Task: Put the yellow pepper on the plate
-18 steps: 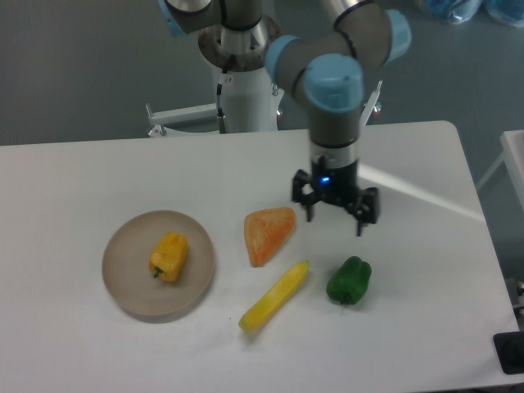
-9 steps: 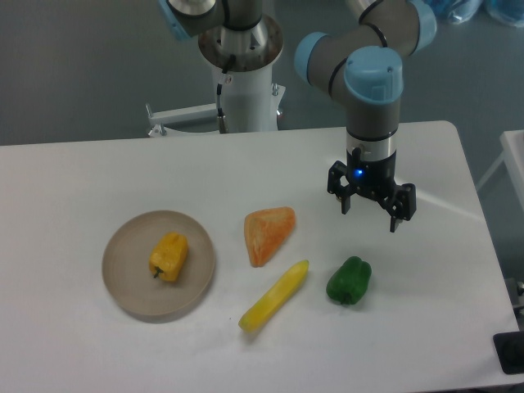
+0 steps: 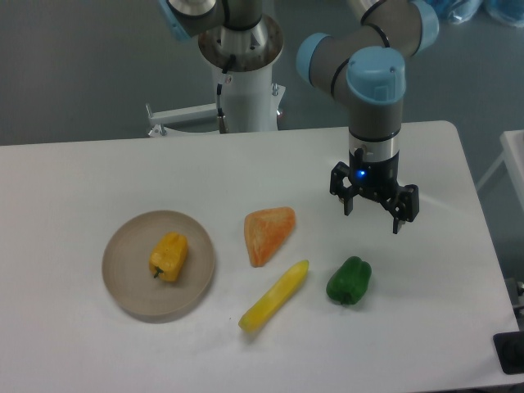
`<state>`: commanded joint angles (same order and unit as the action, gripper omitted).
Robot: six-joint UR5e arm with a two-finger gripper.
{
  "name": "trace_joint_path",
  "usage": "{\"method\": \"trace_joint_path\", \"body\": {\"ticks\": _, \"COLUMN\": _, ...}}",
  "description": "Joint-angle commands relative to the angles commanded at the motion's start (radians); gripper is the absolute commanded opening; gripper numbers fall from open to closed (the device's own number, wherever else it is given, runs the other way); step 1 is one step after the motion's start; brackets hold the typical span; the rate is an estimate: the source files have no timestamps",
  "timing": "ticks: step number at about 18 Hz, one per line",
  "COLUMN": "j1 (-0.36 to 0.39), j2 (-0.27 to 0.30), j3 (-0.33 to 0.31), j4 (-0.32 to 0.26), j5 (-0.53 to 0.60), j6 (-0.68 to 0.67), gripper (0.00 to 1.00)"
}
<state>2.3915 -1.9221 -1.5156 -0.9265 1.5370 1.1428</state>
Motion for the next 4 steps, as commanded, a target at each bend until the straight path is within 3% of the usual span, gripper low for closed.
{"method": "trace_joint_path", "body": {"ticks": 4, "j1": 0.0, "j2": 0.0, "j3": 0.005, "j4": 0.0, "j5": 0.0, "j6": 0.003, "gripper": 1.0}}
